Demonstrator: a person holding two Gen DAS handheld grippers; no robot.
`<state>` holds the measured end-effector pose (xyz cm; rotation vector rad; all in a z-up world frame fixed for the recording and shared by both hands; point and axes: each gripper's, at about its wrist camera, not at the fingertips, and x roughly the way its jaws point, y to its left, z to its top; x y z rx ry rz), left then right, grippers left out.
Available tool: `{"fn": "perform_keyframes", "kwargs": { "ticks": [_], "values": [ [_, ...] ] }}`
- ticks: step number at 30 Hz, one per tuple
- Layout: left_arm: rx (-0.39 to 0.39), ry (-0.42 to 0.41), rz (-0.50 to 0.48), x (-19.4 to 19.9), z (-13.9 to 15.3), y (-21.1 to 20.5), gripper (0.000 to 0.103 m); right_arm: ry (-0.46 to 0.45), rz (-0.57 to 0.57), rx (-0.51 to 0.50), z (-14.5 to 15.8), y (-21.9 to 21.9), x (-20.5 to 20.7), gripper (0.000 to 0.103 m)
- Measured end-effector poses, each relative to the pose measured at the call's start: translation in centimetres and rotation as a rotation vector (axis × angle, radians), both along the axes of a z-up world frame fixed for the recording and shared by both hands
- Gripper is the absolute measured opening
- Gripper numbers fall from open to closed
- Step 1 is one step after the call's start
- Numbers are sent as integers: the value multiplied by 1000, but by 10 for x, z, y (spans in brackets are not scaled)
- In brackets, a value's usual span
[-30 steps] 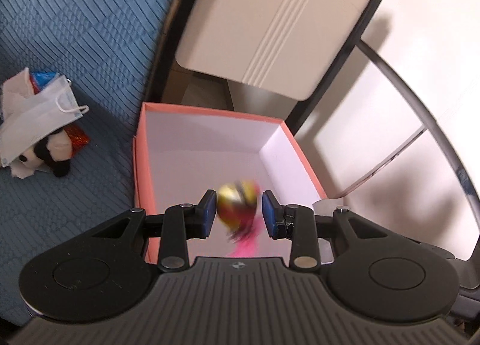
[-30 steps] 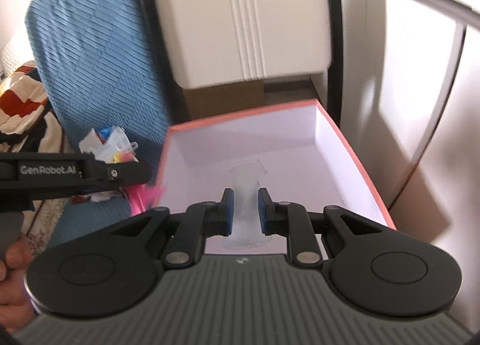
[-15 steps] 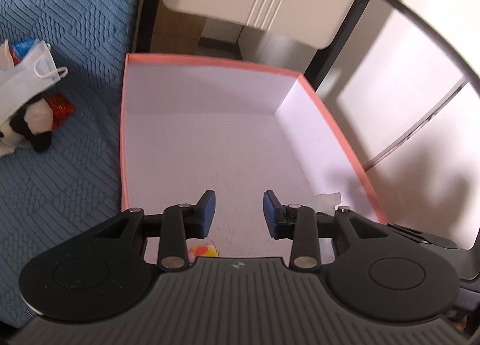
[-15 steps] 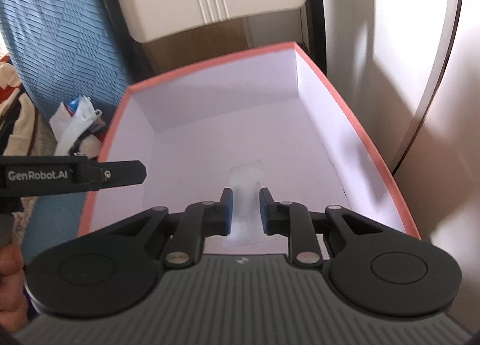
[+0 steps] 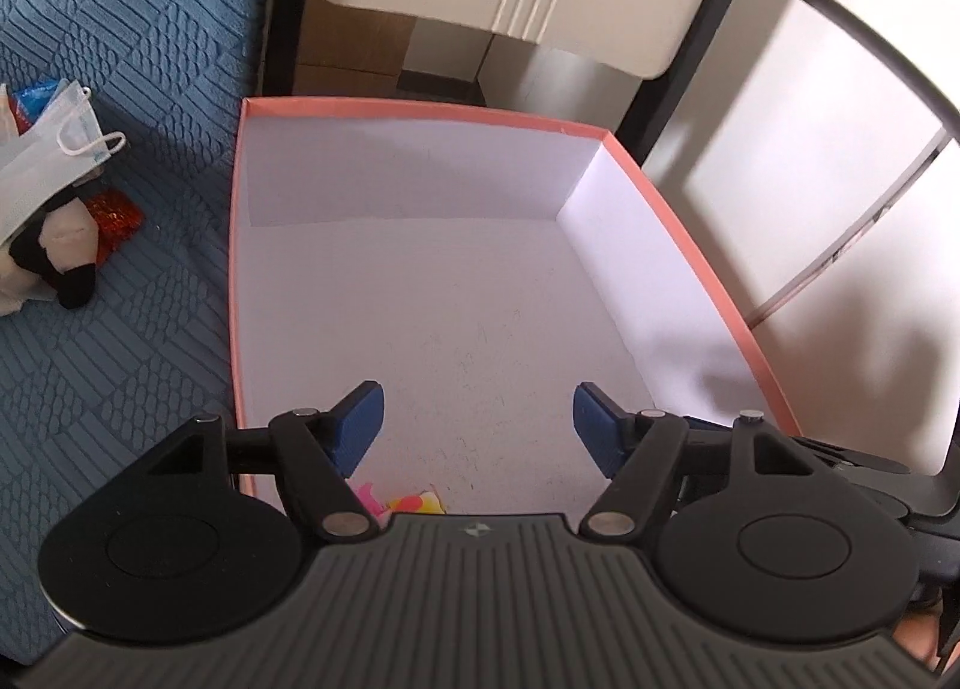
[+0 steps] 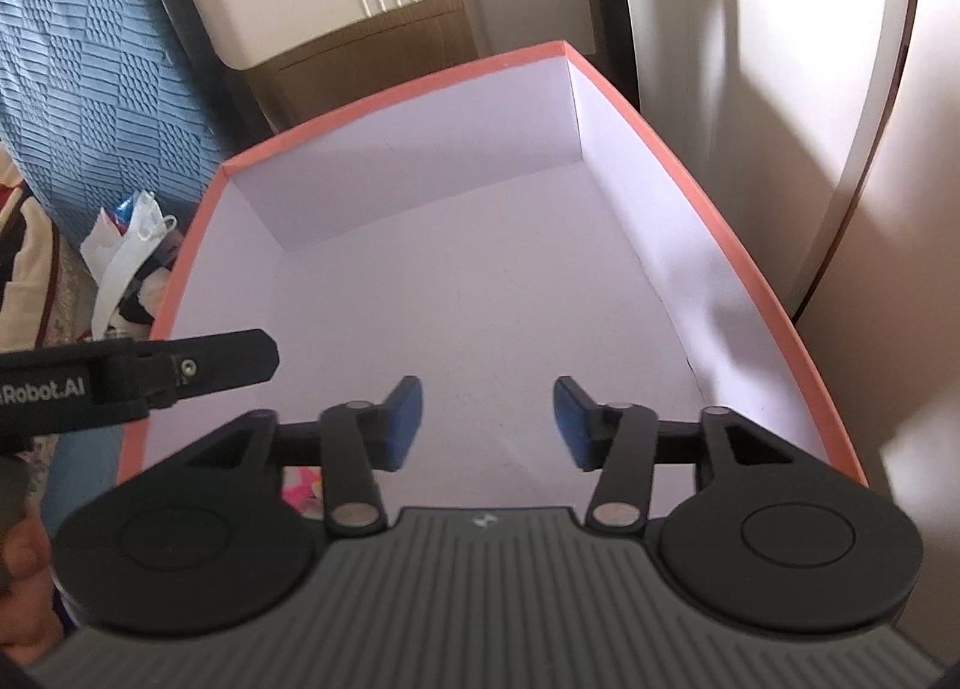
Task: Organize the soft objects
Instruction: 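Withdraw both open tools from the box back toward the pile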
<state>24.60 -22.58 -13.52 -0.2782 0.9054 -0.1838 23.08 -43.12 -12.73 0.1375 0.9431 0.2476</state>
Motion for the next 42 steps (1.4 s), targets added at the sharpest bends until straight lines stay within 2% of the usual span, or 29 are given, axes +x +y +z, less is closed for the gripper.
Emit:
{"fn": "perform_keyframes", "kwargs": {
  "ticks": [4, 16, 25, 32, 35, 38, 42],
  "values": [
    [-8, -28, 5, -5, 11, 9, 75, -30, -3, -12, 11, 2, -3, 60],
    [5, -172, 15, -38, 72, 48, 75, -127, -36, 27, 63, 24, -25, 60],
    [-16, -248, 35, -72, 108, 84, 75, -185, -15, 21, 92, 50, -53, 61],
    [-23, -278, 49, -95, 108, 105, 75, -223, 8, 27, 103, 69, -70, 61],
    [4, -297, 50, -106, 103, 115, 75, -229, 46, 19, 103, 88, -79, 61],
    [28, -321, 78, -116, 96, 132, 75, -246, 84, 2, 99, 105, -88, 61],
    [20, -315, 136, -122, 80, 161, 75, -263, 104, 4, 91, 123, -97, 61]
  ]
}}
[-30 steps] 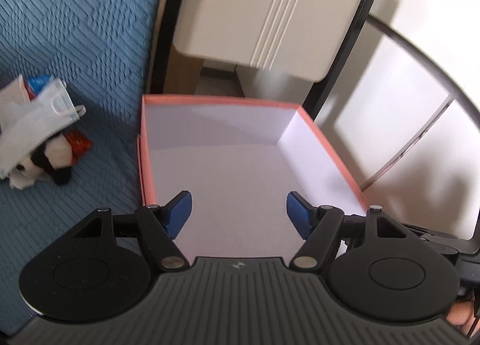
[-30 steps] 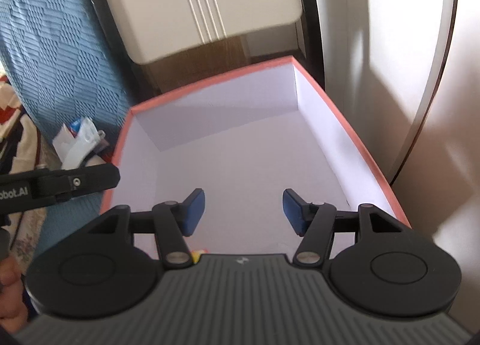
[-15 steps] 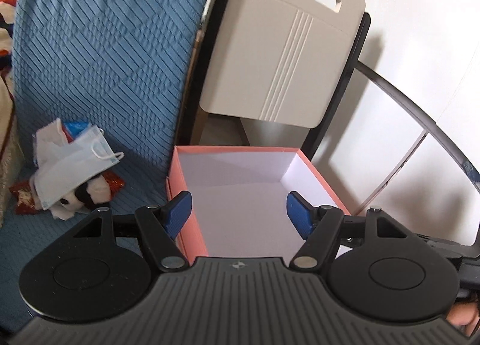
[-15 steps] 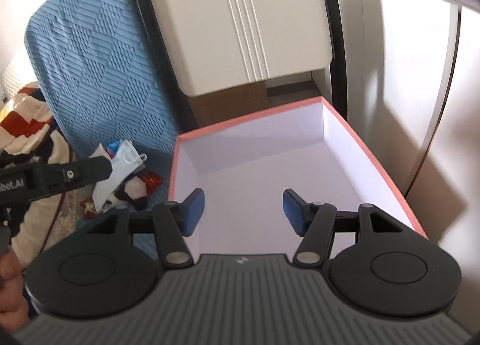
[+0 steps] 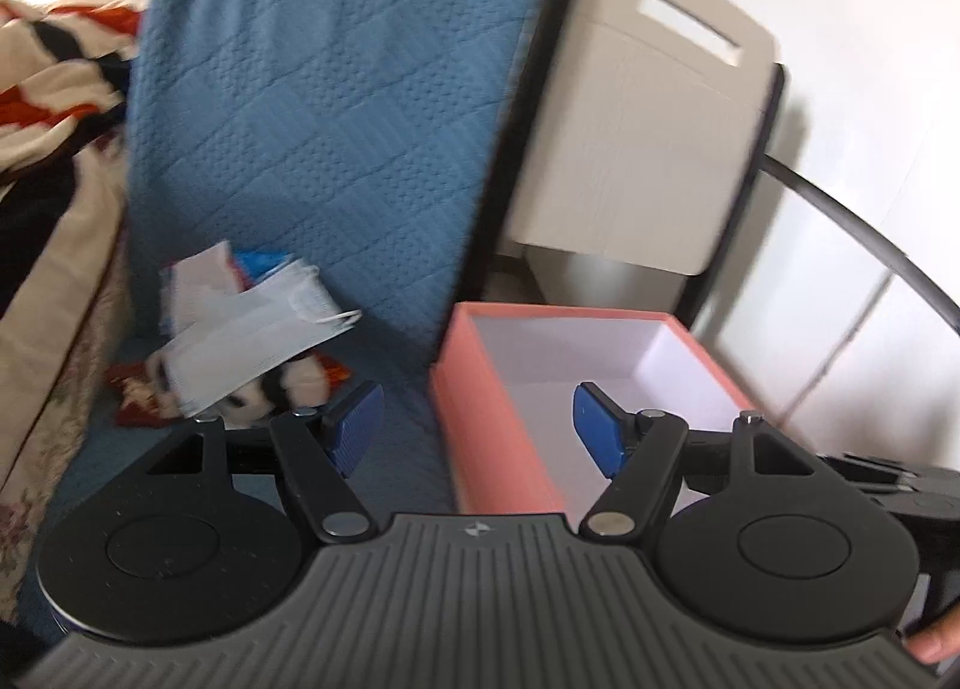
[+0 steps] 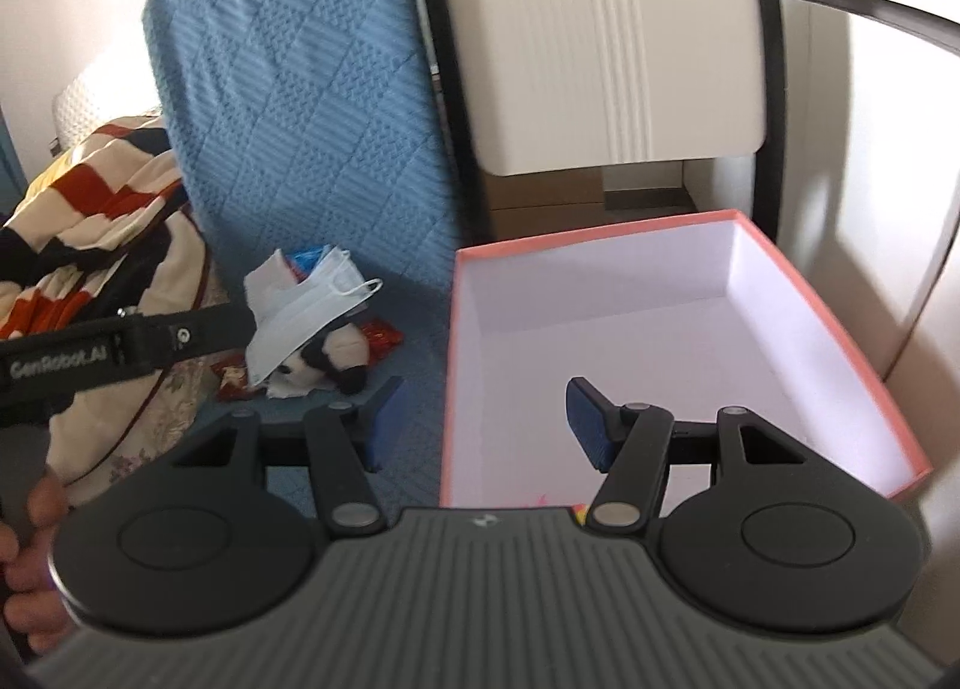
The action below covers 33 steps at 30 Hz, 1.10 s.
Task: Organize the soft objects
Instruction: 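Withdraw both open tools from the box back toward the pile, then reach both tools down toward the panda plush and white face mask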
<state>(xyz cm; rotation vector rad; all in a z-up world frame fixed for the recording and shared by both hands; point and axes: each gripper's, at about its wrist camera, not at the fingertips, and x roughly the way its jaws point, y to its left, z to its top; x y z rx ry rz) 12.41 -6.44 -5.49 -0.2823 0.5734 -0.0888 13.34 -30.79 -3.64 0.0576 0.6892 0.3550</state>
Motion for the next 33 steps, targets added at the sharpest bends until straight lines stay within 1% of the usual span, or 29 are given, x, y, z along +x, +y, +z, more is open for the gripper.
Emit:
{"fn": "perform_keyframes", "kwargs": {
  "ticks": [6, 9, 12, 13, 14, 17, 21, 25, 31, 33],
  "values": [
    [12, 0, 47, -7, -16, 37, 75, 28, 25, 28, -21, 26, -3, 61],
    [11, 15, 58, -10, -22, 51, 75, 34, 38, 37, -28, 40, -3, 61],
    [45, 8, 51, -14, -29, 56, 75, 18, 75, 36, -38, 55, -6, 61],
    [58, 13, 52, -14, -32, 59, 75, 33, 85, 23, -41, 61, -5, 61],
    [59, 14, 52, -15, -35, 62, 75, 40, 94, 13, -44, 67, -4, 61],
    [46, 18, 58, -17, -44, 71, 75, 21, 123, -13, -50, 82, -6, 61],
    [61, 20, 73, -17, -54, 80, 75, 27, 131, -8, -61, 94, -8, 61],
    [52, 19, 84, -18, -62, 90, 75, 13, 143, -26, -69, 106, -11, 61],
    [79, 28, 80, -17, -81, 97, 75, 3, 150, -37, -76, 119, -12, 61],
    [90, 42, 79, -14, -87, 99, 75, 10, 150, -40, -79, 121, -11, 61]
  ]
}}
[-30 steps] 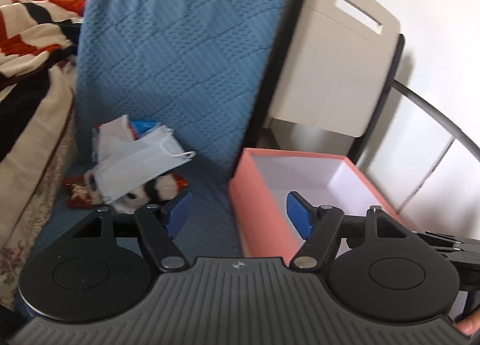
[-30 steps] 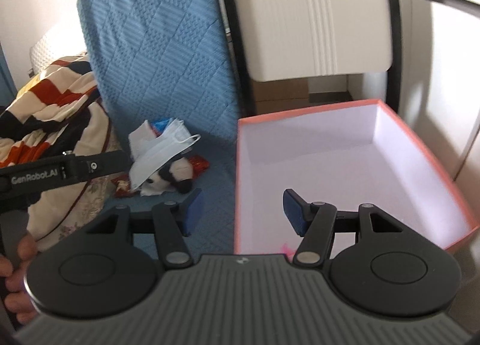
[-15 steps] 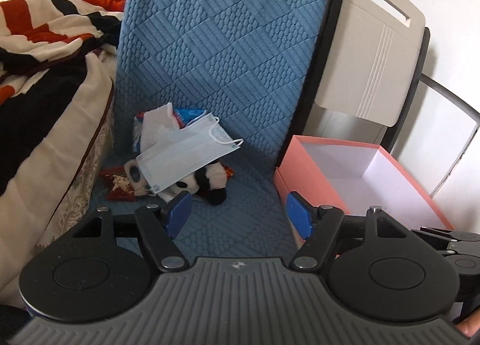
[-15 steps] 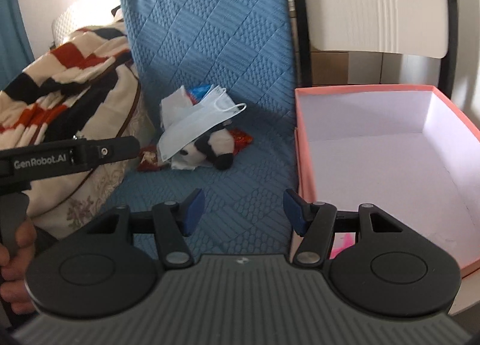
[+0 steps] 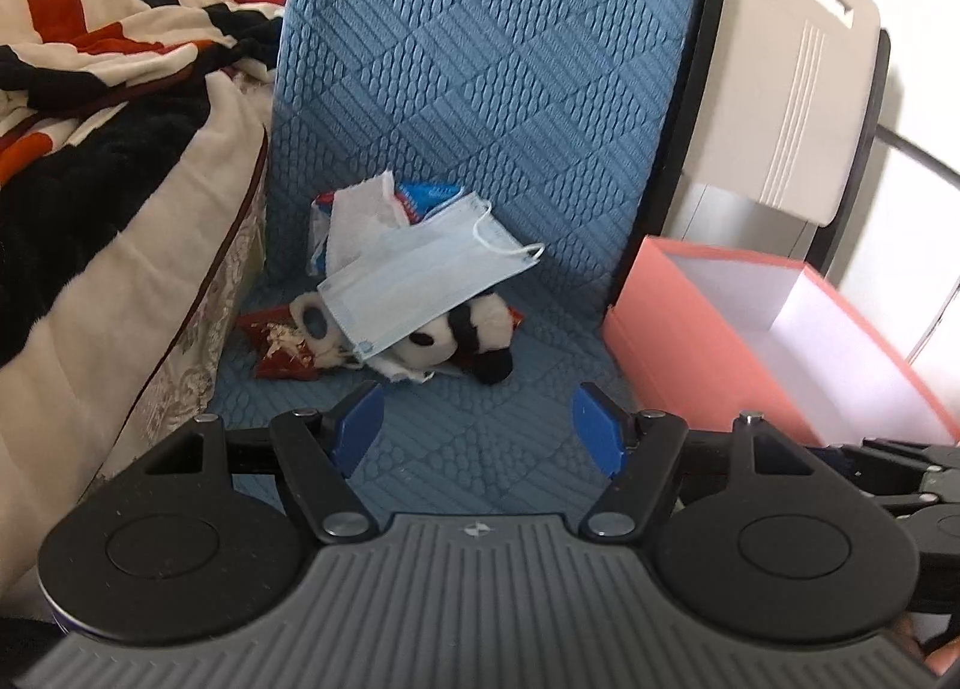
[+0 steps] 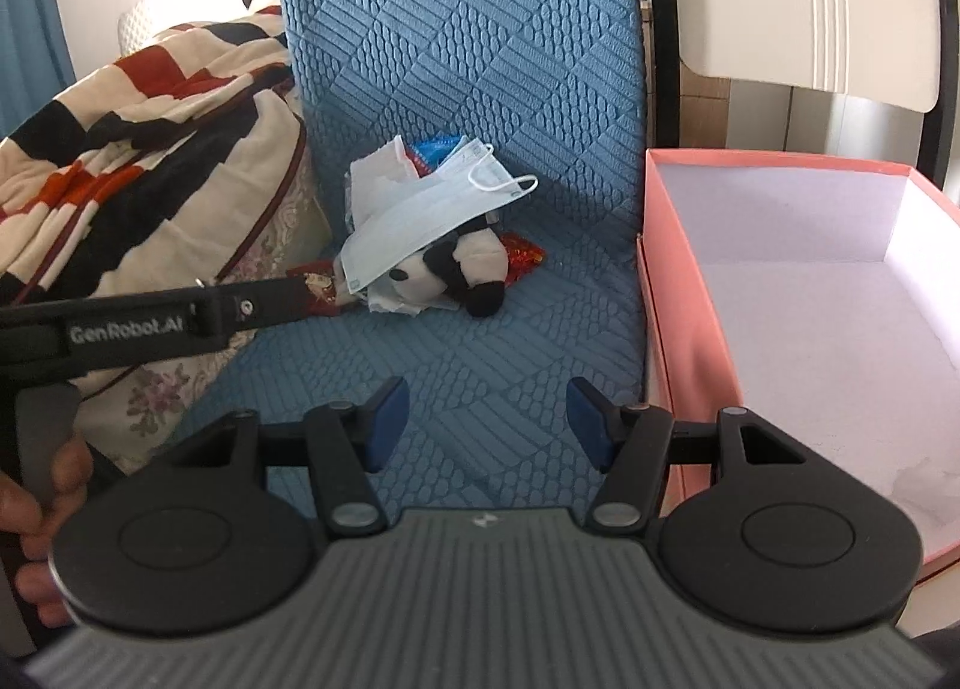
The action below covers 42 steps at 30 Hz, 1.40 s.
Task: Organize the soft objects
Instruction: 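Reach both tools down toward the panda plush and white face mask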
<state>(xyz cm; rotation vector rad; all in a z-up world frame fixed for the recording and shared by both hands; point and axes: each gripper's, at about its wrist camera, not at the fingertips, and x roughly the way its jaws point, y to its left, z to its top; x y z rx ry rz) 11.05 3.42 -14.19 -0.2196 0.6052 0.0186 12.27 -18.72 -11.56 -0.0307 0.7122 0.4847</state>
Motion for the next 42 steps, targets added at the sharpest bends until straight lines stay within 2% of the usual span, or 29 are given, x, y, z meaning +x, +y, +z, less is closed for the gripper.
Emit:
{"fn": "perform_keyframes", "kwargs": {
  "ticks": [10, 15, 20, 24, 28, 32, 42],
  "values": [
    [-32, -3, 2, 22, -8, 8, 75, -8, 27, -25, -8, 10, 11, 61],
    [-5, 9, -16, 44, -11, 7, 75, 2, 26, -5, -10, 13, 23, 61],
    [-56, 40, -13, 59, -18, 19, 75, -5, 46, -19, -12, 24, 38, 61],
    [-142, 95, -12, 76, -29, 33, 75, 11, 61, -20, -16, 34, 52, 61],
    [-99, 123, 5, 92, -35, 37, 75, 21, 77, -26, -20, 41, 65, 61],
    [-115, 148, -11, 111, -38, 44, 75, 35, 90, -43, -24, 48, 79, 61],
    [-34, 149, 7, 152, -42, 57, 79, 59, 129, -87, -42, 65, 119, 60]
  ]
}}
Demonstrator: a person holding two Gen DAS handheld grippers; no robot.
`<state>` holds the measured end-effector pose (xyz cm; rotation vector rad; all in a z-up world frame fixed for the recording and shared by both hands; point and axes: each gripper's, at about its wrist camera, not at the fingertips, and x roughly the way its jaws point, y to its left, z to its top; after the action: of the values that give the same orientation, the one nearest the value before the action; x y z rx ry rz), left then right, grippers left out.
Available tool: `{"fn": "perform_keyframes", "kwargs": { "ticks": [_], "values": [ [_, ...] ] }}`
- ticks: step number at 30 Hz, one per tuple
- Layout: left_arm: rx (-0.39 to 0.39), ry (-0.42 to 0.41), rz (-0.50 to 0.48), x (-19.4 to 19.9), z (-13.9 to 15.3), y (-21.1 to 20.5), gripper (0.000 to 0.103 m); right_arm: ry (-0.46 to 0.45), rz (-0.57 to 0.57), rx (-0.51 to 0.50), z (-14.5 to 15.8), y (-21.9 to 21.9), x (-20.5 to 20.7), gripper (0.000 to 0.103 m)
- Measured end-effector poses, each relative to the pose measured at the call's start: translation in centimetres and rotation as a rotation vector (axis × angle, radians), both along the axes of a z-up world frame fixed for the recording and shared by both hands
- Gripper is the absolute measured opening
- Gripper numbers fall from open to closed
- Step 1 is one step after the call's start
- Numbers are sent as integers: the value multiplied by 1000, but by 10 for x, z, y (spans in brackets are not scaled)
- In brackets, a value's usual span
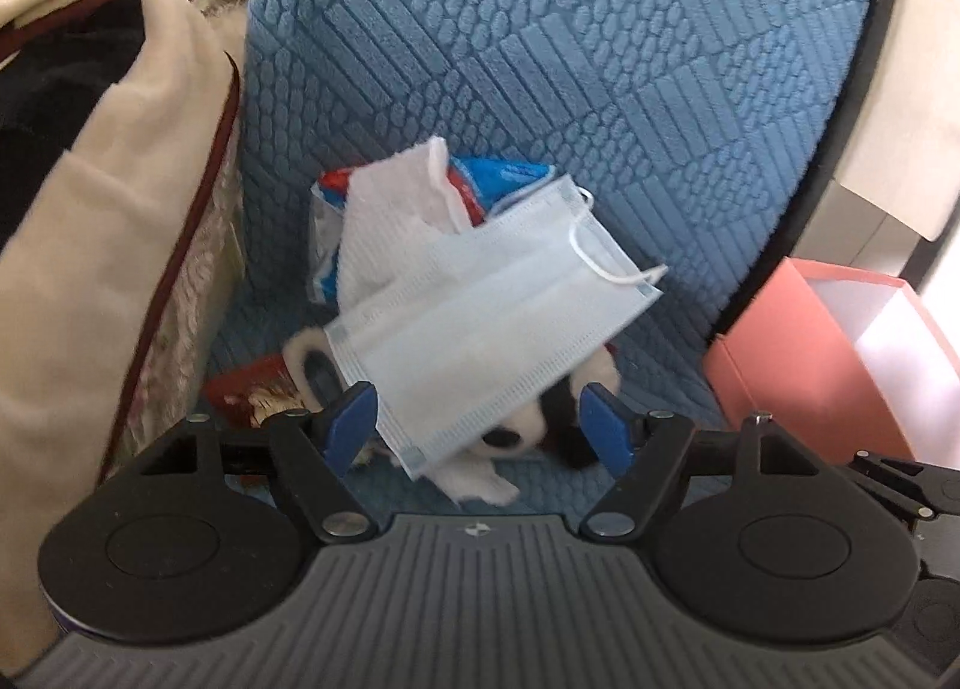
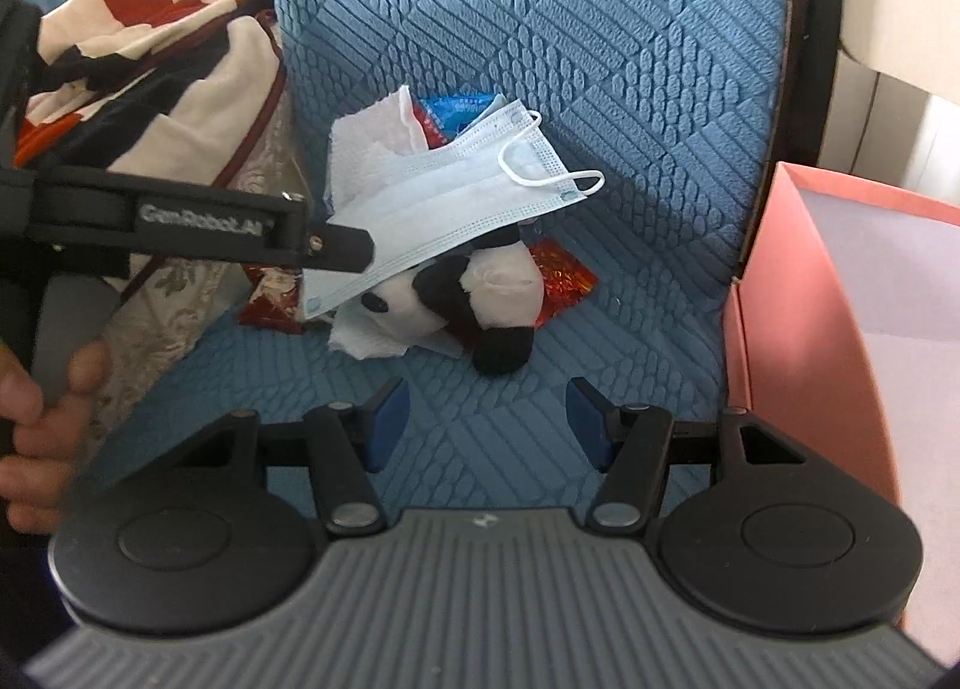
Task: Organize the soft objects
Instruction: 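Reach both tools down toward the panda plush and white face mask, then close right tool on panda plush while left tool grasps white face mask, lift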
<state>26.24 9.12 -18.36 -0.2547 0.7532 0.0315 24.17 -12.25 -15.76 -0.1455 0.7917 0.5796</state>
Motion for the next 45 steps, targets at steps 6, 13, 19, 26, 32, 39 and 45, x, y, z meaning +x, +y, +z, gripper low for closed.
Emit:
{"fn": "perform_keyframes", "kwargs": {
  "ticks": [6, 13, 19, 26, 32, 39, 45],
  "values": [
    [0, 13, -11, 16, -6, 10, 79, 94, 23, 7, -11, 8, 25, 60],
    [57, 32, -104, 38, -13, 4, 82, 115, 31, -14, -28, 23, 53, 56],
    [60, 62, -141, 54, -23, 2, 83, 153, 41, -44, -36, 33, 70, 56],
    [23, 80, -125, 61, -29, 6, 84, 180, 68, -60, -48, 43, 82, 57],
    [21, 85, -115, 62, -30, 6, 84, 182, 76, -88, -59, 51, 87, 56],
    [21, 81, -125, 65, -31, 3, 83, 158, 101, -115, -61, 70, 82, 44],
    [3, 86, -132, 65, -30, 5, 64, 156, 103, -118, -64, 73, 82, 40]
  ]
}}
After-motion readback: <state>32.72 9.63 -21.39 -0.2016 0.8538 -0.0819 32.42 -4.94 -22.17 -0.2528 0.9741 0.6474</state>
